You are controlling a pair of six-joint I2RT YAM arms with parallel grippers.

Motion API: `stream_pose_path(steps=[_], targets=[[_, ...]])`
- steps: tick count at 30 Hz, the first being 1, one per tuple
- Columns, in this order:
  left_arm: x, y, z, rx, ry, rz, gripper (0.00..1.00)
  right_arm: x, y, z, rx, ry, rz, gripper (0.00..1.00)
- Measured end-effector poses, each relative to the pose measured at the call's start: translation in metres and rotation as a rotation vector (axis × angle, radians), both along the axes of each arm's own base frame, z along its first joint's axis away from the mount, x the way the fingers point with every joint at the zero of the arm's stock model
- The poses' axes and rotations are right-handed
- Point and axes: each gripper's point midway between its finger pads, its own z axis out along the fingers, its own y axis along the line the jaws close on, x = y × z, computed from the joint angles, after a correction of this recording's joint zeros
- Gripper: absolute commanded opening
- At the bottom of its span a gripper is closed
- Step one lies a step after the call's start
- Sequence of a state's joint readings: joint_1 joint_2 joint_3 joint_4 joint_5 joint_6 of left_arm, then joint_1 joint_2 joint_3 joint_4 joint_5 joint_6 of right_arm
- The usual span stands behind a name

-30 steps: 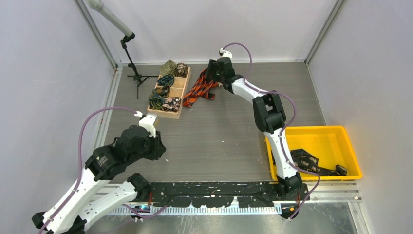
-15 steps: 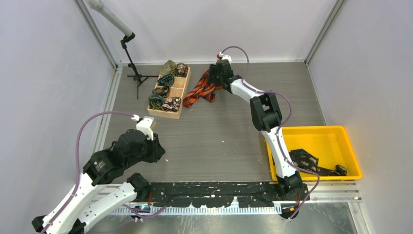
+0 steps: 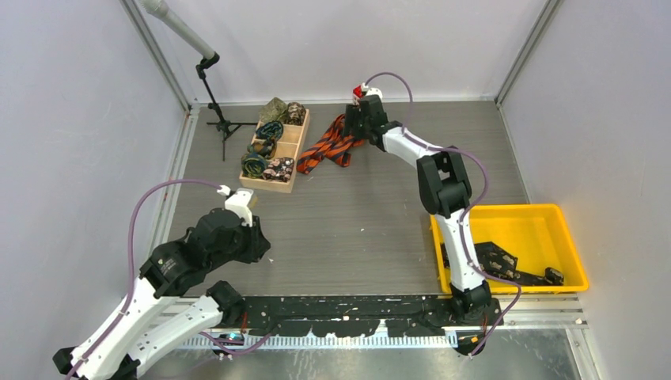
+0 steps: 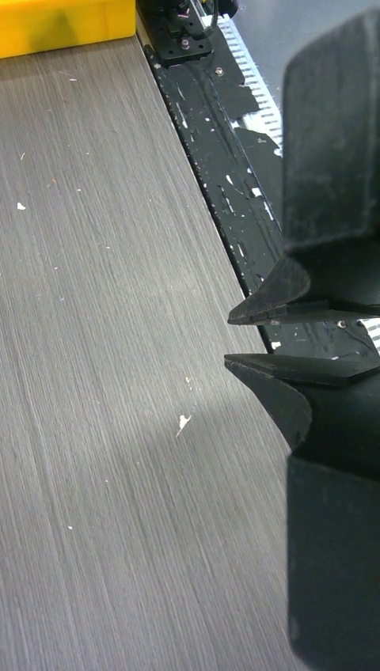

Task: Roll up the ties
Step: Flatten out the tie at the center of the board.

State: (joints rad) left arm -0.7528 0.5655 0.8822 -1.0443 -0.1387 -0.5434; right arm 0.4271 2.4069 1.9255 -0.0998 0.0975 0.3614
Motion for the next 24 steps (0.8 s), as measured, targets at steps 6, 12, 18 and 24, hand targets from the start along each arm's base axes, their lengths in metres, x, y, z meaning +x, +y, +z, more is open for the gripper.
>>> stream_pose_path(steps=[6, 12, 18, 24], targets=[[0.000, 0.000, -0.002, 0.003, 0.004, 0.000, 0.21, -0.004, -0.019, 0.037, 0.034, -0.030, -0.019, 0.74], [0.001, -0.001, -0.003, 0.007, 0.007, 0.000, 0.21, -0.002, -0.027, 0.036, 0.084, -0.007, -0.026, 0.71], [0.001, -0.001, -0.003, 0.011, 0.012, 0.000, 0.21, -0.007, -0.021, 0.005, 0.124, 0.067, -0.007, 0.71], [0.002, -0.002, -0.006, 0.021, 0.022, 0.000, 0.21, -0.010, -0.016, -0.016, 0.141, 0.109, 0.002, 0.68]])
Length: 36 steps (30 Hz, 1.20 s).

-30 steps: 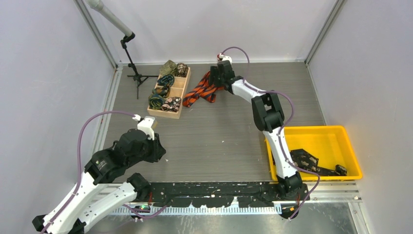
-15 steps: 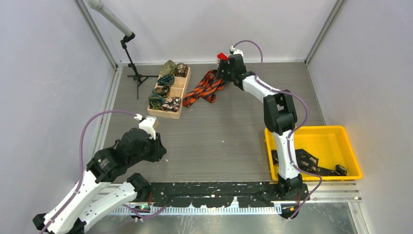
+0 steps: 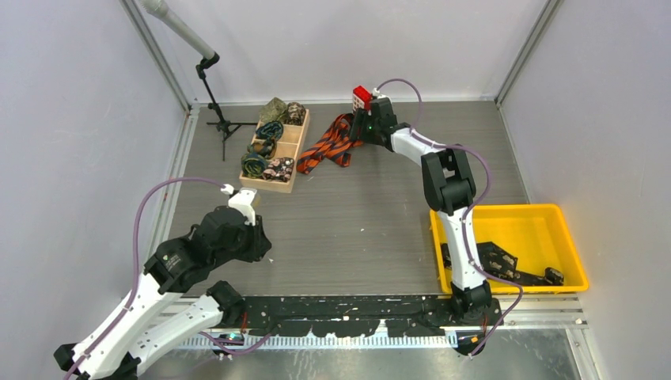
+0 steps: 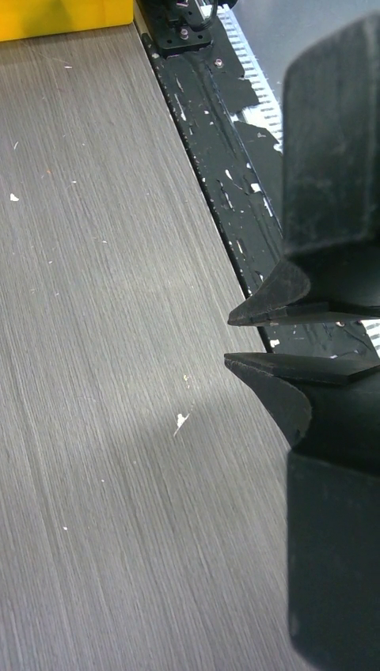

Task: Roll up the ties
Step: Flatten out the tie at the center of the board.

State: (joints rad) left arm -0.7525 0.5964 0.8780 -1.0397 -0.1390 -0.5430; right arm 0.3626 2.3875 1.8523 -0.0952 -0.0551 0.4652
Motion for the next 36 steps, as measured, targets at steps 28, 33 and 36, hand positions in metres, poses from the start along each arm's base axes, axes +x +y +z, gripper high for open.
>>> stream_pose_path(steps=[28, 33, 36], targets=[[0.011, -0.007, 0.004, -0.023, -0.021, 0.026, 1.00, -0.104, -0.055, 0.103, -0.525, -0.086, 0.145, 0.01], [0.023, -0.015, 0.003, -0.031, -0.034, 0.045, 1.00, -0.130, -0.048, 0.168, -0.729, -0.263, 0.224, 0.00], [0.034, -0.018, 0.002, -0.034, -0.053, 0.078, 1.00, -0.145, -0.033, 0.200, -0.815, -0.355, 0.274, 0.00]])
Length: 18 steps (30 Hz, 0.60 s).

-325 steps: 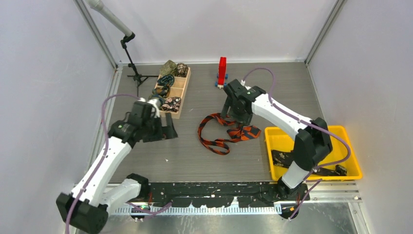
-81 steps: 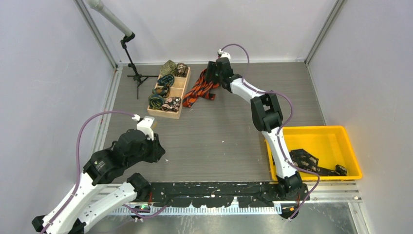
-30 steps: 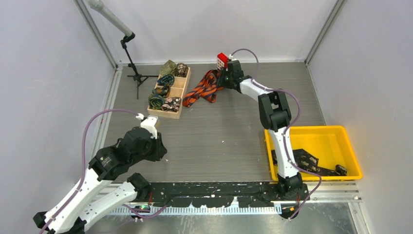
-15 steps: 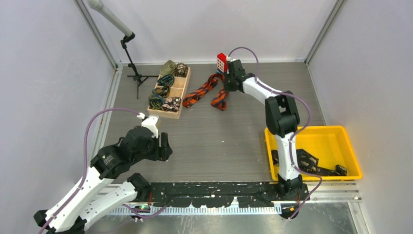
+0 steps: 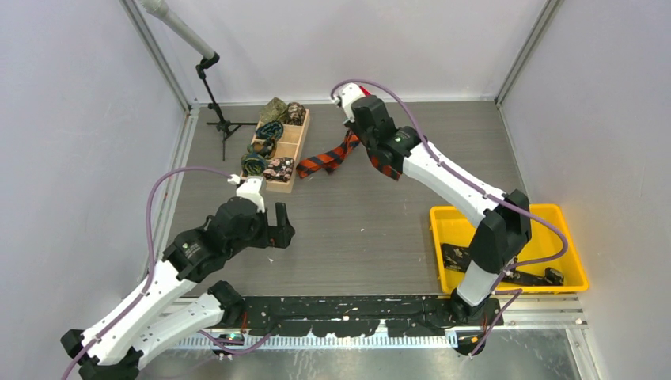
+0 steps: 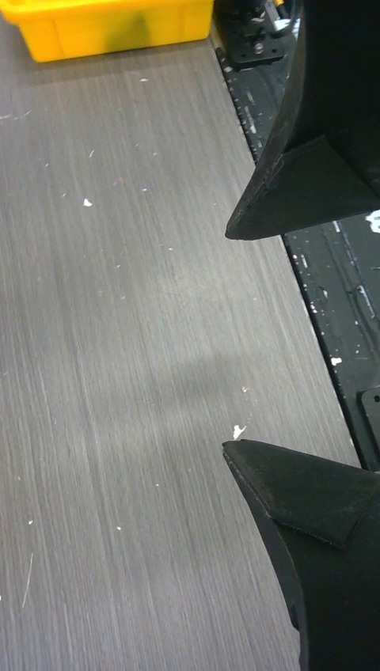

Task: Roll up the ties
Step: Flatten out the tie at the center of the board.

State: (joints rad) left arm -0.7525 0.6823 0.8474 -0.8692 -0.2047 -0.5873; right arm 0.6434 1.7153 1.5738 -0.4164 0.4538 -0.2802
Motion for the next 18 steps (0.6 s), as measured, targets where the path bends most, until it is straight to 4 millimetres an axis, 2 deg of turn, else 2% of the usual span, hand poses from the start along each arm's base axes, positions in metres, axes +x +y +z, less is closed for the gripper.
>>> stream_pose_path(steps=[5, 8, 15, 18], targets=[[0.017, -0.001, -0.004, -0.001, -0.031, 0.067, 0.96, -0.018, 0.042, 0.060, -0.088, -0.142, 0.113, 0.00], [0.025, -0.007, 0.001, -0.021, -0.057, 0.079, 0.94, -0.038, 0.075, 0.110, -0.091, -0.251, 0.188, 0.00], [0.038, -0.018, 0.027, -0.106, -0.178, 0.056, 0.92, -0.079, 0.140, 0.229, 0.010, -0.504, 0.273, 0.00], [0.036, -0.021, 0.028, -0.133, -0.211, 0.030, 0.89, -0.094, 0.170, 0.267, 0.060, -0.592, 0.286, 0.00]])
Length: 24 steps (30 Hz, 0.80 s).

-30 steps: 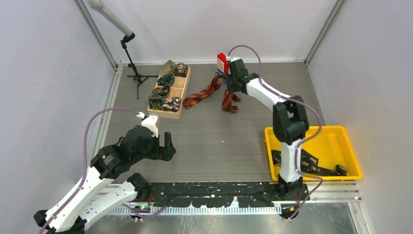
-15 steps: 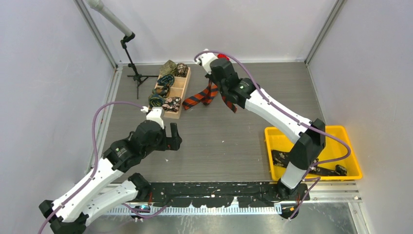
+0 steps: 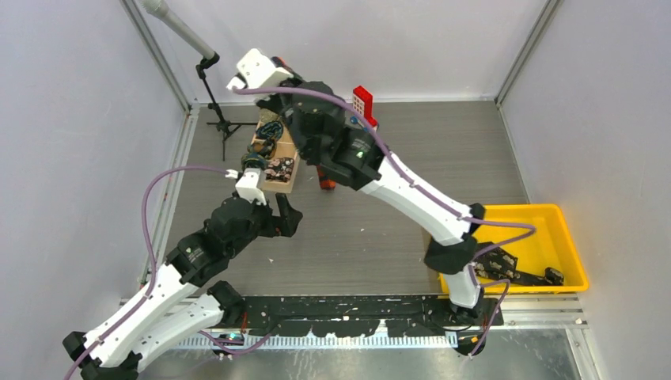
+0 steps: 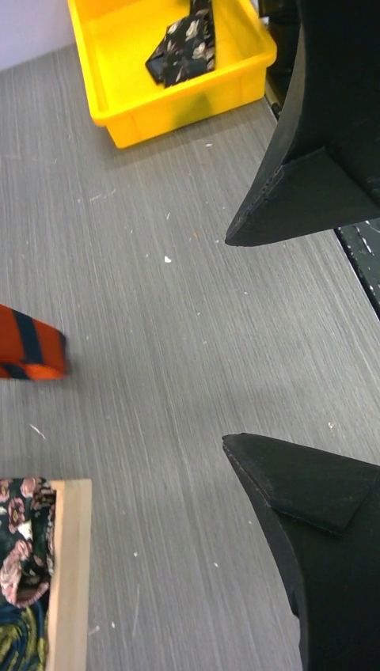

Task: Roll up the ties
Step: Flatten out the tie at the center of the board.

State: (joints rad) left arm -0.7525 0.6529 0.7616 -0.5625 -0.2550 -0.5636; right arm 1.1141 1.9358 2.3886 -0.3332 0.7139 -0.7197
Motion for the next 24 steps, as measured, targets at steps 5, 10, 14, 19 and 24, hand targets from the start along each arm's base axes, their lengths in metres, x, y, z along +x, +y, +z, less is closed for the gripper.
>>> stream_pose_path(steps=[5, 10, 14, 19, 24], targets=[[-0.006, -0.009, 0.010, -0.050, -0.039, -0.069, 0.85, -0.033, 0.050, 0.034, 0.060, -0.123, 0.049, 0.00], [-0.017, -0.003, 0.022, -0.071, -0.064, -0.085, 0.84, -0.052, 0.077, 0.022, 0.023, -0.147, 0.074, 0.00], [-0.030, 0.018, 0.040, -0.039, -0.068, -0.061, 0.82, -0.030, 0.054, -0.025, -0.083, -0.087, -0.009, 0.00], [-0.039, 0.037, 0.058, -0.025, -0.084, -0.029, 0.80, 0.032, -0.046, -0.128, -0.205, 0.082, -0.211, 0.00], [-0.037, 0.041, 0.031, 0.048, -0.017, -0.001, 0.76, 0.055, -0.147, -0.250, -0.349, 0.209, -0.363, 0.00]])
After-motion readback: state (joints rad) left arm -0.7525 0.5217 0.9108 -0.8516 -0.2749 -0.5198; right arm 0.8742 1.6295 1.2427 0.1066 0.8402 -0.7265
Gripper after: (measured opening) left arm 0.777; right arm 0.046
